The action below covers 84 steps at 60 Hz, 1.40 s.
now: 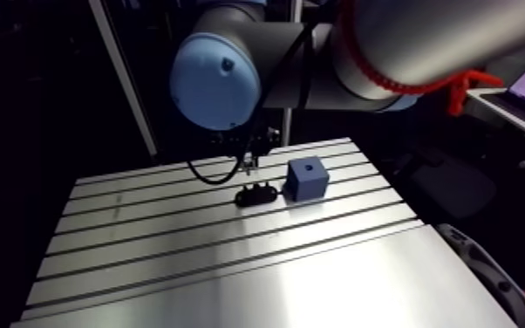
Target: Pick up the M10 bolt and insert it into the hex recess until seated.
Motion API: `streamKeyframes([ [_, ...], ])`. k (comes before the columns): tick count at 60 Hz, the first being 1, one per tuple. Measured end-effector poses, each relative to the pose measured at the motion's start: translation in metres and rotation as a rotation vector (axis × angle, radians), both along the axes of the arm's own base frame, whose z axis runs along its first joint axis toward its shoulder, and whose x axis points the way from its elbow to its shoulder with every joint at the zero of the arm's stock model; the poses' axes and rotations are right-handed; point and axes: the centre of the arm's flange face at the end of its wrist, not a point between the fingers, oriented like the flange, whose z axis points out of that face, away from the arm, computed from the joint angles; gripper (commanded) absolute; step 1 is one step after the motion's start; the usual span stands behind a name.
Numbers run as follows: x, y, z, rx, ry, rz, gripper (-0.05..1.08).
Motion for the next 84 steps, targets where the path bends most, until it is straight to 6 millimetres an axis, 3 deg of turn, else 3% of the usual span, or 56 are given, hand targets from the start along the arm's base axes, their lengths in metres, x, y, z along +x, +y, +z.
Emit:
streamKeyframes([
  [22, -0.007, 0.013, 0.071, 0.022, -0.057, 0.212, 0.77],
  [39, -0.011, 0.026, 0.114, 0.035, -0.151, 0.589, 0.77],
  [57, -0.024, 0.041, 0.123, 0.101, -0.232, 0.831, 0.77],
  [84, -0.059, 0.078, 0.114, 0.117, -0.277, 0.877, 0.76],
])
